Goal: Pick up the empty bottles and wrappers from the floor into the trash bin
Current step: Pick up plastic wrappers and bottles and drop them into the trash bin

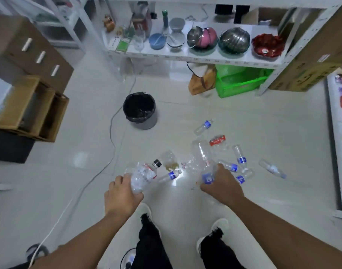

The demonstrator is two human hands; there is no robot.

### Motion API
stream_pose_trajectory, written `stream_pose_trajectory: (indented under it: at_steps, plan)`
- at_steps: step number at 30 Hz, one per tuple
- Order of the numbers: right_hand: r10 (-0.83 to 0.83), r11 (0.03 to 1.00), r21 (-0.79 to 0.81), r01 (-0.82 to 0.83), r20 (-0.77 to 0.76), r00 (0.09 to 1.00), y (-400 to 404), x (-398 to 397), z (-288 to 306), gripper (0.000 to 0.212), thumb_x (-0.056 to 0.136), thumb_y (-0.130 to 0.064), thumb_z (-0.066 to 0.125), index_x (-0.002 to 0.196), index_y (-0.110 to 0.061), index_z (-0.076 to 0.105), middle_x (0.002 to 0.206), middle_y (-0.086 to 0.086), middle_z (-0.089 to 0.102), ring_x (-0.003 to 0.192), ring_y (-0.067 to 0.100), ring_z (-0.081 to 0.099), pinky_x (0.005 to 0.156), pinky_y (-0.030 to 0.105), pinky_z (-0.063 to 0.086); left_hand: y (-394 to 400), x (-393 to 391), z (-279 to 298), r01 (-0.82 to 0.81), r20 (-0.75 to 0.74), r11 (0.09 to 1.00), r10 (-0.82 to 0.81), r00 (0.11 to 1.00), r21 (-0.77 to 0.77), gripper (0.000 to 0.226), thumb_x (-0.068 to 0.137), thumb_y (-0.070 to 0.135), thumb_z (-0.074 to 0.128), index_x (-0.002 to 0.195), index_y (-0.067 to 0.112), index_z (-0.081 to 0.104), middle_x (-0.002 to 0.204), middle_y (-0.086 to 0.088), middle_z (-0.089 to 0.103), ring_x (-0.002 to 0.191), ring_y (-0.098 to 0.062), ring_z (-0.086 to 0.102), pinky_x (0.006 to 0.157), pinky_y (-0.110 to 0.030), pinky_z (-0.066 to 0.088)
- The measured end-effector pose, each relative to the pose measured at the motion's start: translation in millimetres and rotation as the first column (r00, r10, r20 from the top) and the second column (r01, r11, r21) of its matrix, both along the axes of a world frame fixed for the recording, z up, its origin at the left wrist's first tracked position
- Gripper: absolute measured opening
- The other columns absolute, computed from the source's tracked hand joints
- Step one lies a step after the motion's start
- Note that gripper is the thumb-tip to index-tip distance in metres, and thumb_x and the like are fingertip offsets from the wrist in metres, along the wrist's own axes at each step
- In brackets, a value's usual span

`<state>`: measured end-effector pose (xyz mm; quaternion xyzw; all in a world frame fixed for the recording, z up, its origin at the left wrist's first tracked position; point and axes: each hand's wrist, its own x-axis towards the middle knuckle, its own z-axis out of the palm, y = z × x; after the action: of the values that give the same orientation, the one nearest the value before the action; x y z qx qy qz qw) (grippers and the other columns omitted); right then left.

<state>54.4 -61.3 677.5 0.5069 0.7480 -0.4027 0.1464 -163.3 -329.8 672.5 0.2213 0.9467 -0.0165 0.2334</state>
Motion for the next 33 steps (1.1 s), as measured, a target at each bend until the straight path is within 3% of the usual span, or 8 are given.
stream_pose_trajectory:
  at_steps: [5, 11, 15, 19, 24, 33]
  plan:
    - [-0.085, 0.996, -0.026, 0.084, -0.038, 0.996, -62, -89, 5, 0.064, 0.055, -0.049, 0.084, 0.111, -0.033, 0.055, 0.085, -0.015, 0.068, 0.074, -0.003, 0.063, 0.063, 0.026, 0.05, -69, -85, 2, -0.042, -0.013, 0.993, 0.044, 0.999, 0.109, 0.073, 0.065, 0.057, 0.062, 0.13, 0.025, 0.052, 0.115, -0.001, 0.06, 0.103, -0.03, 0.057, 0.073, -0.041, 0.05]
    - [-0.086, 0.995, -0.065, 0.081, -0.073, 0.994, -111, -170, 25, 0.07, 0.057, -0.049, 0.086, 0.118, -0.028, 0.058, 0.091, -0.015, 0.068, 0.079, 0.001, 0.065, 0.061, 0.024, 0.046, -115, -171, 37, -0.067, -0.06, 0.993, 0.073, 0.996, 0.093, 0.075, 0.065, 0.051, 0.066, 0.133, 0.022, 0.056, 0.11, -0.002, 0.06, 0.099, -0.031, 0.058, 0.073, -0.042, 0.053]
    - [-0.028, 0.999, -0.023, 0.027, -0.058, 0.998, -110, -210, 46, 0.069, 0.062, -0.046, 0.087, 0.119, -0.023, 0.055, 0.095, -0.004, 0.07, 0.082, 0.011, 0.068, 0.062, 0.028, 0.048, -108, -203, 59, -0.078, -0.004, 0.992, 0.079, 0.997, 0.102, 0.071, 0.067, 0.049, 0.066, 0.132, 0.024, 0.052, 0.11, -0.001, 0.057, 0.101, -0.029, 0.055, 0.076, -0.041, 0.052]
    - [0.002, 1.0, 0.007, -0.002, -0.051, 0.999, -96, -245, 65, 0.069, 0.067, -0.041, 0.089, 0.121, -0.02, 0.052, 0.098, 0.001, 0.068, 0.084, 0.019, 0.069, 0.077, 0.039, 0.06, -87, -223, 76, -0.066, 0.006, 0.988, 0.066, 0.998, 0.141, 0.074, 0.071, 0.048, 0.069, 0.138, 0.024, 0.049, 0.116, -0.002, 0.057, 0.107, -0.029, 0.054, 0.084, -0.042, 0.053]
    - [0.014, 1.0, -0.018, -0.015, -0.06, 0.998, -71, -283, 77, 0.071, 0.069, -0.043, 0.088, 0.124, -0.021, 0.05, 0.106, 0.004, 0.066, 0.09, 0.022, 0.067, 0.084, 0.042, 0.06, -49, -251, 95, -0.07, 0.01, 0.984, 0.07, 0.998, 0.163, 0.078, 0.073, 0.052, 0.07, 0.142, 0.025, 0.046, 0.119, 0.0, 0.056, 0.109, -0.027, 0.054, 0.089, -0.044, 0.054]
    - [0.012, 0.998, -0.064, -0.015, -0.047, 0.999, -19, -334, 63, 0.075, 0.065, -0.049, 0.089, 0.122, -0.019, 0.05, 0.104, 0.003, 0.064, 0.086, 0.019, 0.067, 0.078, 0.038, 0.06, 10, -326, 97, -0.099, 0.002, 0.993, 0.099, 0.995, 0.059, 0.077, 0.064, 0.056, 0.064, 0.135, 0.029, 0.05, 0.112, 0.004, 0.057, 0.105, -0.024, 0.055, 0.085, -0.04, 0.052]
